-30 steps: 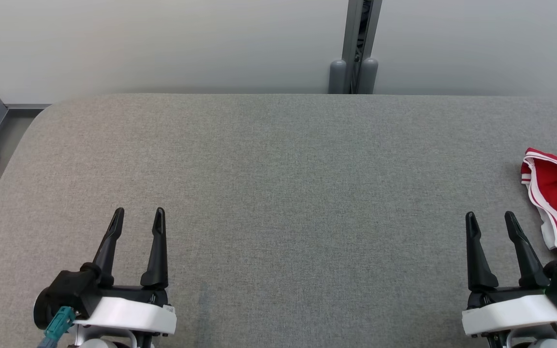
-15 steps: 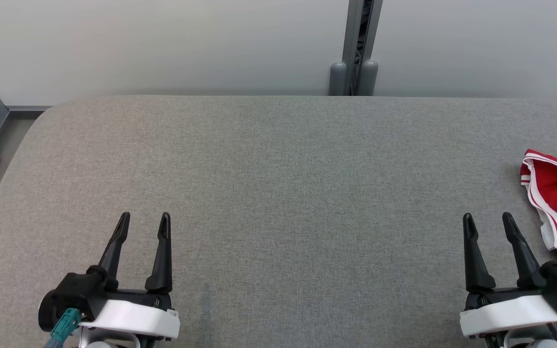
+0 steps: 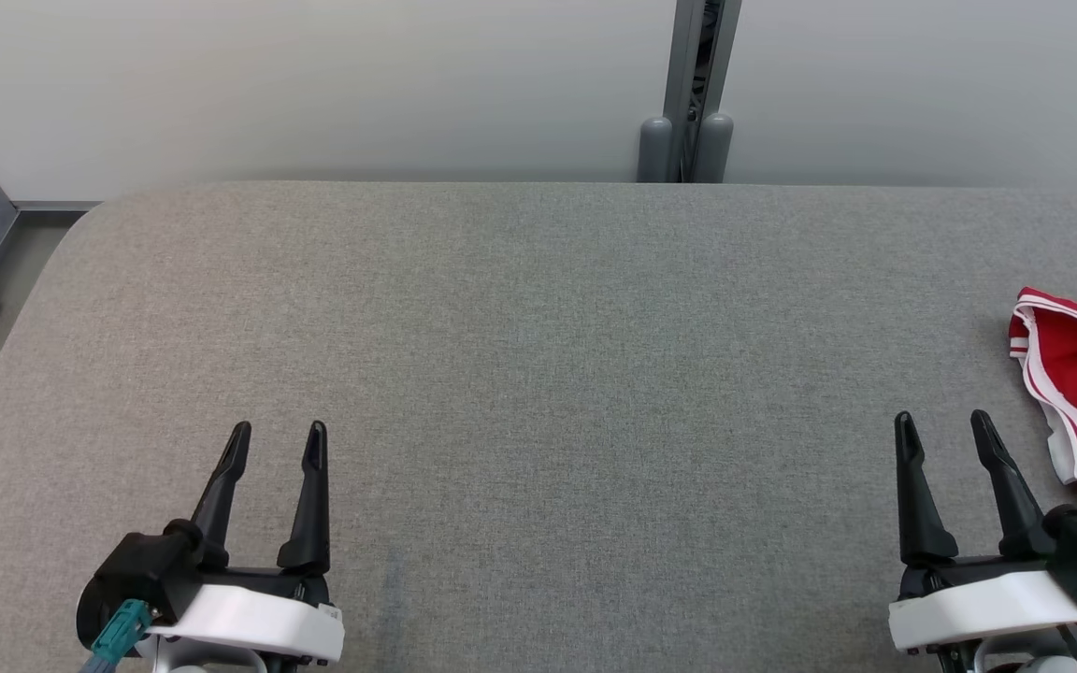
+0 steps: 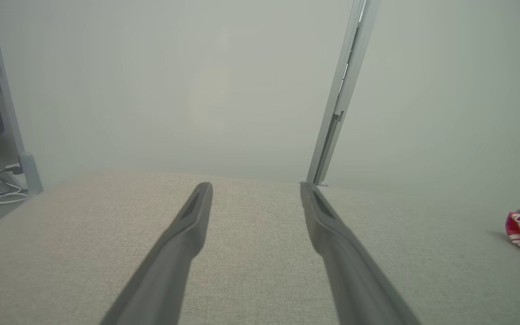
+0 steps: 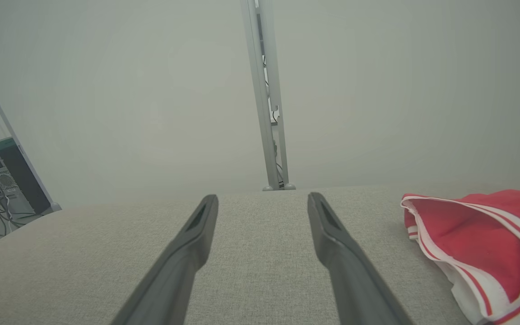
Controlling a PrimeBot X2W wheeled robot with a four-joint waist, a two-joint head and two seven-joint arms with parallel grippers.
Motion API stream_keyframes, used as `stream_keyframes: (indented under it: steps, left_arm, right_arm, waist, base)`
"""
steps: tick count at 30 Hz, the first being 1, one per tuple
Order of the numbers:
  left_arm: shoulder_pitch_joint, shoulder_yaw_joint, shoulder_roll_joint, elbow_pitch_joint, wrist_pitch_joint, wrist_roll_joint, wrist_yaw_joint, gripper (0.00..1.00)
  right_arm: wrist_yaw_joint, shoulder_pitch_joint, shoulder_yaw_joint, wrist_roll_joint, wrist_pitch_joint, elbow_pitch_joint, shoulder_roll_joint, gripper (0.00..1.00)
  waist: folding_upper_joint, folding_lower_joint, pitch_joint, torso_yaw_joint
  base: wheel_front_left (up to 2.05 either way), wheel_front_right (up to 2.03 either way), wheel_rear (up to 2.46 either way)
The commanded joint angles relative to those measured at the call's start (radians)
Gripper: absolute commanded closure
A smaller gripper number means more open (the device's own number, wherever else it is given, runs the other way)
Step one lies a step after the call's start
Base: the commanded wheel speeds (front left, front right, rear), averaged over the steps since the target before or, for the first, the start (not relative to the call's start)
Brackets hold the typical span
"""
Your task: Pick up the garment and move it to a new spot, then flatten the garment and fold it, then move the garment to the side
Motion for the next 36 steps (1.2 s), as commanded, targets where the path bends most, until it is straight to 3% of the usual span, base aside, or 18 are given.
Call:
stream_keyframes:
  steps: [1,18,19,23,36]
  left_arm:
    - [0.002,0.004,0.004,0.002,-0.004,-0.004,-0.004,0.0]
    - [0.004,0.007,0.003,0.006,-0.004,-0.019,-0.015,0.0]
    - [0.0,0.005,0.0,0.008,0.0,-0.02,-0.013,1.0]
    - [0.022,0.001,-0.006,0.041,0.005,-0.024,-0.013,1.0]
    - [0.022,0.006,0.003,0.028,0.052,-0.262,-0.015,1.0]
  right_arm:
    - [0.0,0.004,0.001,-0.001,-0.004,0.001,-0.002,0.0]
    - [0.0,0.001,0.005,0.0,-0.004,0.007,-0.002,0.0]
    - [0.0,0.0,0.005,0.002,0.0,0.004,0.0,1.0]
    - [0.0,0.015,0.009,0.005,0.002,0.034,0.008,1.0]
    - [0.0,0.027,-0.005,0.266,0.053,0.021,-0.013,1.0]
  waist:
    - [-0.0001,0.0,0.0,0.0]
    - [-0.0001,0.0,-0.001,0.001]
    - [-0.0001,0.0001,-0.001,0.001]
    - [-0.0001,0.0,-0.001,0.001]
    - [-0.0001,0.0,-0.008,-0.002]
  base:
    - [0.0,0.0,0.0]
    - [0.0,0.0,0.0]
    - [0.0,0.0,0.0]
    - [0.0,0.0,0.0]
    - [0.0,0.0,0.0]
